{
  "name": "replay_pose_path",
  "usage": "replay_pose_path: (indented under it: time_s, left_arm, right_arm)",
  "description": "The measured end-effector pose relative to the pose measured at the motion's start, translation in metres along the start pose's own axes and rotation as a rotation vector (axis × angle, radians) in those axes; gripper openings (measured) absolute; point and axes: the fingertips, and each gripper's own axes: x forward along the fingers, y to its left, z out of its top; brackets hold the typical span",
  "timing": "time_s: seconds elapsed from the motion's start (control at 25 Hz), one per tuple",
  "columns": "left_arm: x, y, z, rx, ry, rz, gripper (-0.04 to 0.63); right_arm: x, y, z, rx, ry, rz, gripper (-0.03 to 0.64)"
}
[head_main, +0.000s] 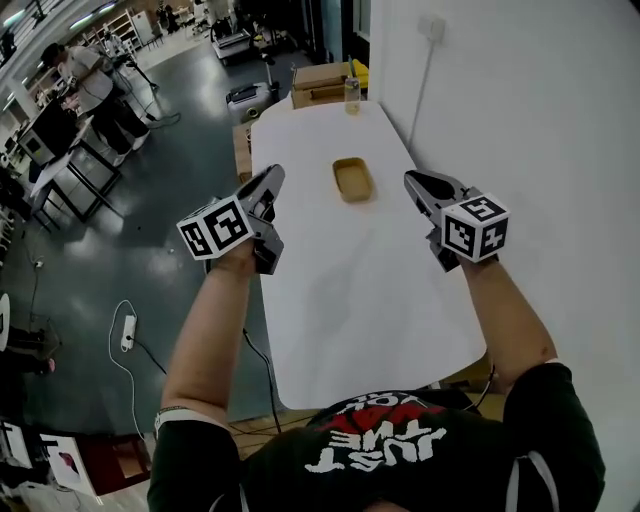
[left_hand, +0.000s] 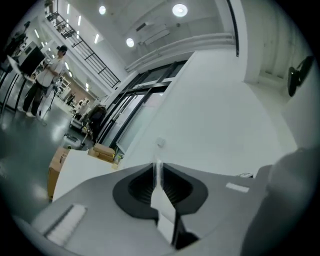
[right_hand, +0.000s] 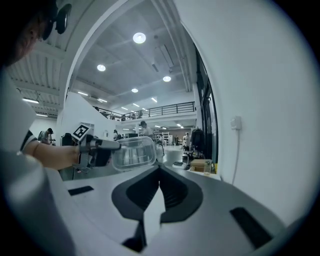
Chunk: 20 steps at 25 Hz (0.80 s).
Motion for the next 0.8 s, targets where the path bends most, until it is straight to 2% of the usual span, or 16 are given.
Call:
replay_pose_path:
  time_s: [0.16,0.4,0.8]
  left_arm:
    - [-0.037,-0.042,0.018,0.135,-0.009,0.004,0.031]
    - [-0.078,-0.109,0.035,0.339,-0.041,0.029,0.031]
    - [-0.11,-0.195,0.051,0.512,-0.142,0.143,0.031]
  right_arm:
    - [-0.033,0.023,0.033,-0.036,-0.027,-0.027,0.007]
    - [-0.081,0.032,0.076,-0.09,-0.086,-0.016,0.008]
    - [-0.139,0.007,0.125,-0.162,-0.155,0.049,0.007]
